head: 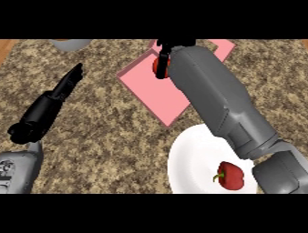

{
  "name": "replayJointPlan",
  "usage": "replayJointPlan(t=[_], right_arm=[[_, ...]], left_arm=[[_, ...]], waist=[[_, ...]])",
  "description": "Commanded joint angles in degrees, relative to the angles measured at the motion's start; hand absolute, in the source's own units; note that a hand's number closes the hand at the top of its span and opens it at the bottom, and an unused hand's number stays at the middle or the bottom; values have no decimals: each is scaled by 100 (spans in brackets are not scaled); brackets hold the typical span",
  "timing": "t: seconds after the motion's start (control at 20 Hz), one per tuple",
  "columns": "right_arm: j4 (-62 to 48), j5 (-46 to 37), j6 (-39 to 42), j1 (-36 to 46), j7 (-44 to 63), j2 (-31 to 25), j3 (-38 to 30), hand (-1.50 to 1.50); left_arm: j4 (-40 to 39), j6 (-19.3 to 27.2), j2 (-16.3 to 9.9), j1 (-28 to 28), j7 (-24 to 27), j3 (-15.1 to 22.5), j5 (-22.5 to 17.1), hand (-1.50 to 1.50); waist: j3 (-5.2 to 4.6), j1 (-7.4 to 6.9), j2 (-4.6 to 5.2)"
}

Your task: Pick the tomato from the plate and place it in the cardboard box

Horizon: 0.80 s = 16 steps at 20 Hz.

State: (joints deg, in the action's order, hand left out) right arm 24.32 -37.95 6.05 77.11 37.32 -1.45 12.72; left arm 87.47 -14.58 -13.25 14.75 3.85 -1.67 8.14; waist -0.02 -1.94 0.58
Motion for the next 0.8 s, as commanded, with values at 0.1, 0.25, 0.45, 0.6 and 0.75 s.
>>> replayJointPlan(t=[0.1, 0.25, 0.45, 0.6, 0.75], right_arm=[[-54, 162, -112, -248, -1376, -83, -232, -150], [541, 413, -1335, -264, -1588, 118, -587, -150], [1319, 1476, -2474, -404, -2055, 141, -1805, -150], [1438, 2082, -3065, -543, -2212, 143, -2367, -150], [1422, 2382, -3465, -1098, -2777, 143, -2493, -150]], left_arm=[[-52, -95, -74, 35, -10, -95, -51, 0], [-72, -44, -90, -54, 172, -140, -28, 0], [-78, 23, -19, -41, 69, -89, 21, 0], [39, 79, 97, -24, 24, 46, 89, 0], [107, 12, 43, -172, 66, 62, 106, 0]], waist=[[3, 37, -1], [6, 38, 4], [28, 154, -3], [18, 23, 13], [8, 21, -6]])
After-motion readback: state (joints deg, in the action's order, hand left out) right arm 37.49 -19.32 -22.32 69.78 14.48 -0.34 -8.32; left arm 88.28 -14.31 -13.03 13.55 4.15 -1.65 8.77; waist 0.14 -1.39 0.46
